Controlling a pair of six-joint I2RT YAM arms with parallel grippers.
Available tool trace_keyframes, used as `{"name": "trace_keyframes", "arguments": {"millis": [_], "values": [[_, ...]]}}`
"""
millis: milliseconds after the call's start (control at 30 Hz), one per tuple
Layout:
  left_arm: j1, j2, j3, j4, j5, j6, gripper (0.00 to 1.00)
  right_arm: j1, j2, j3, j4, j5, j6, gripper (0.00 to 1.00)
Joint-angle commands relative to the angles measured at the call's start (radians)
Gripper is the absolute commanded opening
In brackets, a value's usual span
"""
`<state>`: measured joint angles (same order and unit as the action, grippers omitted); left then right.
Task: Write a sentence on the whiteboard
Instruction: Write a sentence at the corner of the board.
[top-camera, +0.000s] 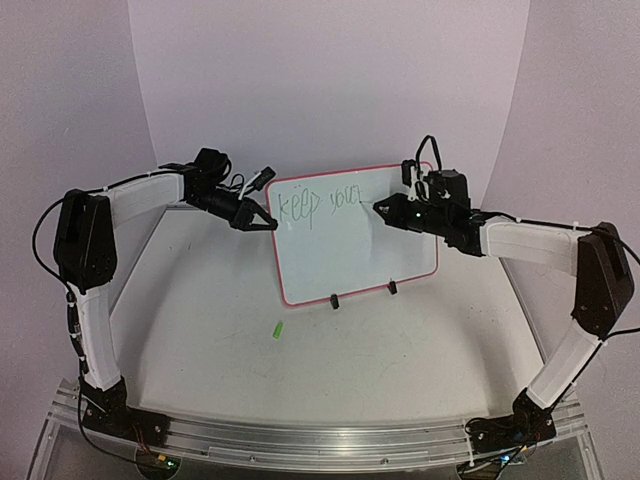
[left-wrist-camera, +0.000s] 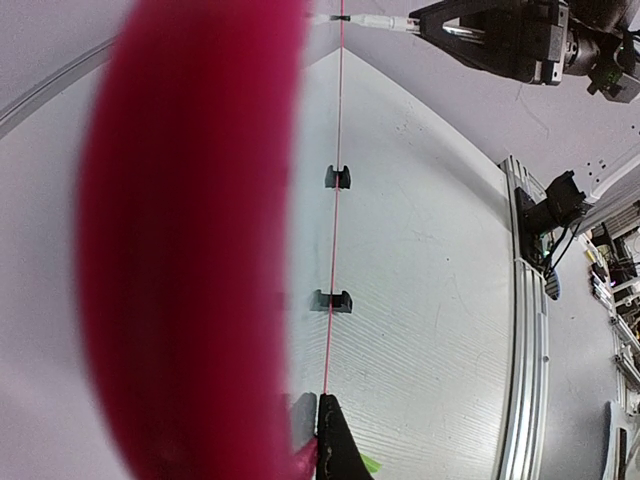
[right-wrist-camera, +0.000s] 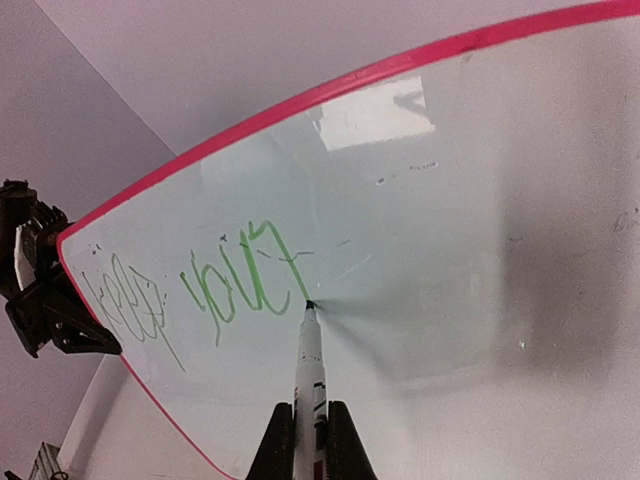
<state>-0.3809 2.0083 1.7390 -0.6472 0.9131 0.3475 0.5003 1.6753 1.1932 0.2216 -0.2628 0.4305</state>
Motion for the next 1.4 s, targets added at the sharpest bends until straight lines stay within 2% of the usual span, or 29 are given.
{"name": "trace_keyframes", "arguments": {"millis": [0,400,1367], "values": [[-0.019,-0.028,0.001,-0.013,-0.058,0.064,0.00,-0.005,-0.030,-0.021,-0.009,0.019,0.016,0.00],[-0.021,-0.033,-0.001,-0.014,-0.060,0.065,0.00,-0.004,-0.035,-0.003,0.091,0.023,0.065,0.00],[-0.023,-0.031,-0.002,-0.014,-0.062,0.067,0.00,-0.005,0.011,0.045,0.101,0.083,0.057,0.00]]}}
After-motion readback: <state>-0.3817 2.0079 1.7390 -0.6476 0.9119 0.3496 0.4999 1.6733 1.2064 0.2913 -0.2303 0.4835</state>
